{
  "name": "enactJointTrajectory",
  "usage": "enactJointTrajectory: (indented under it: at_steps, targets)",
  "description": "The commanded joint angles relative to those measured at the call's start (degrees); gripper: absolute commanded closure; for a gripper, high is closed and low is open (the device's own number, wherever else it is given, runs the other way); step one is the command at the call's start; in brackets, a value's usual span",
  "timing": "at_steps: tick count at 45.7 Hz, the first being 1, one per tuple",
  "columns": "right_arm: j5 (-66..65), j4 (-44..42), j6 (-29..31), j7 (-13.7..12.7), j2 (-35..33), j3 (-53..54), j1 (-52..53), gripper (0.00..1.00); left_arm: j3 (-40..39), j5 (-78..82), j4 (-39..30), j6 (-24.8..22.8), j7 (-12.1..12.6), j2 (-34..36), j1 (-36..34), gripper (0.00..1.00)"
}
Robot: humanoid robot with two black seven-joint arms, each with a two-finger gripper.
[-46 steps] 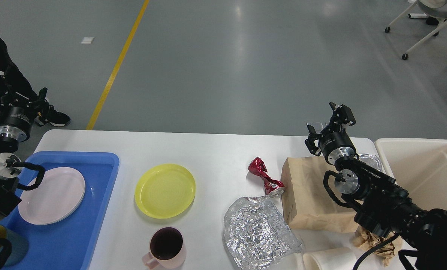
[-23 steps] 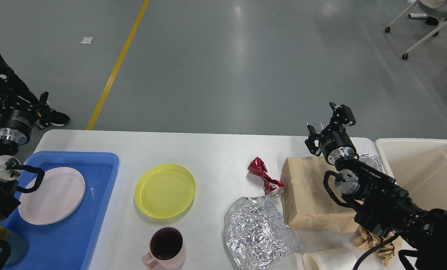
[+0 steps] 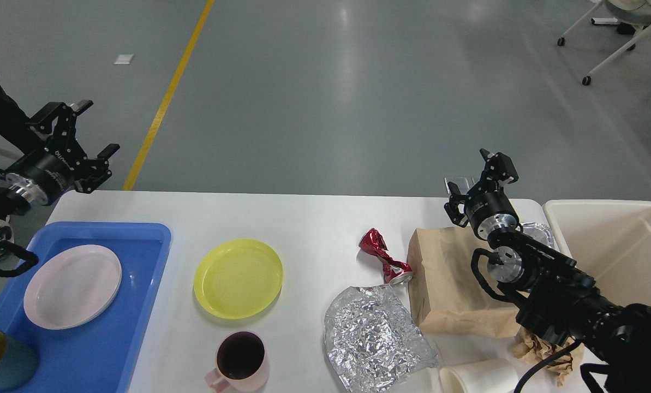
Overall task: Tidy desktop
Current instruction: 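Move the left gripper over the pink mug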
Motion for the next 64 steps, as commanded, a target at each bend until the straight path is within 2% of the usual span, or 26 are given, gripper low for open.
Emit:
enactJointTrajectory:
  at_steps: [1,8,14,18,22,25,31,39,47,55,59,64]
  targets:
    - [0.01,0.0,0.03,0.0,0.0,0.0,0.0,0.0,13.45,0.12,0.05,-0.08,0.01,1.84,-2.96,0.04]
    - [0.01,0.0,-0.06,0.0,0.0,0.0,0.0,0.0,29.89,0.29,-0.04,-2.35,-0.08,3.25,-7.88,0.04]
    - [0.01,0.0,-0.06,0.0,0.0,0.0,0.0,0.0,37.81,0.82,-0.04,-4.82,0.53,3.42,-10.43,0.04]
    - [0.01,0.0,-0.06,0.0,0.0,0.0,0.0,0.0,42.03,3.36,-0.04,-6.66,3.34,3.16,-12.36,0.04]
    - [0.01,0.0,-0.06,0.0,0.0,0.0,0.0,0.0,44.76,6.79,0.05,-12.19,6.77,3.34,-13.86,0.04]
    - [0.01,0.0,0.03,0.0,0.0,0.0,0.0,0.0,47.39,11.0,0.14,-12.8,8.27,3.25,-14.56,0.04]
    - [0.01,0.0,-0.06,0.0,0.0,0.0,0.0,0.0,51.7,22.16,0.14,-12.8,8.36,1.85,-16.85,0.04]
    - [0.01,0.0,0.03,0.09,0.0,0.0,0.0,0.0,56.61,32.98,0.05,-12.8,8.8,-3.43,-20.53,0.04]
    - [0.01,0.0,0.03,0.0,0.0,0.0,0.0,0.0,64.45,32.9,-0.83,-12.8,8.53,-3.69,-24.32,0.04]
    - [0.01,0.0,-0.06,0.0,0.0,0.0,0.0,0.0,65.42,32.81,-1.09,-12.8,8.62,-4.66,-24.85,0.04]
    - [0.01,0.0,0.03,0.0,0.0,0.0,0.0,0.0,65.59,32.9,-3.63,-12.8,8.8,-4.66,-25.64,0.04]
    - [0.01,0.0,0.03,0.0,0.0,0.0,0.0,0.0,67.96,32.9,-10.57,-12.8,8.8,-3.96,-29.06,0.04]
